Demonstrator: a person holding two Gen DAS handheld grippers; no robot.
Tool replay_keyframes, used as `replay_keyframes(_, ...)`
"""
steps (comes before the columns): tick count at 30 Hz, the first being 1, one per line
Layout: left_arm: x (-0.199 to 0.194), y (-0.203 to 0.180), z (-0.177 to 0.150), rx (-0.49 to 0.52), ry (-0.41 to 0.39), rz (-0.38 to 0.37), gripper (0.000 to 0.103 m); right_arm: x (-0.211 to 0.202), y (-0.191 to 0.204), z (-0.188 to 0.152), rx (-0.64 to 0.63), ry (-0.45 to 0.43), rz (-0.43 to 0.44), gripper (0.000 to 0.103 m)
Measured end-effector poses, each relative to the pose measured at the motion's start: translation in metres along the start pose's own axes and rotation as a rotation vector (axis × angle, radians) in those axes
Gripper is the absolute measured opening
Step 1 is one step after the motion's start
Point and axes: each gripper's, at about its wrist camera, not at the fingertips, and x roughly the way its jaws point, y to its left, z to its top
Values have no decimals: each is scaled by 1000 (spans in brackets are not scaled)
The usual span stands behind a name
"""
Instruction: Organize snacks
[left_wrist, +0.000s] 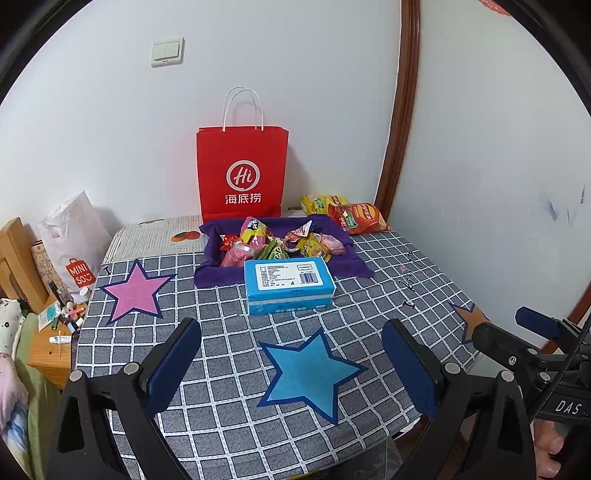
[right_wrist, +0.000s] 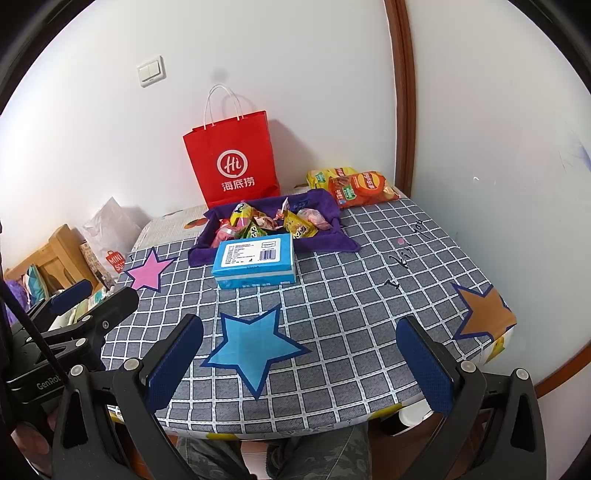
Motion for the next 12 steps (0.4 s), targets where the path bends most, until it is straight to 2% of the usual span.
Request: replay_keyframes(12,7,-1,1,8,-7,10,99,4,5,0,-1,8,11,103)
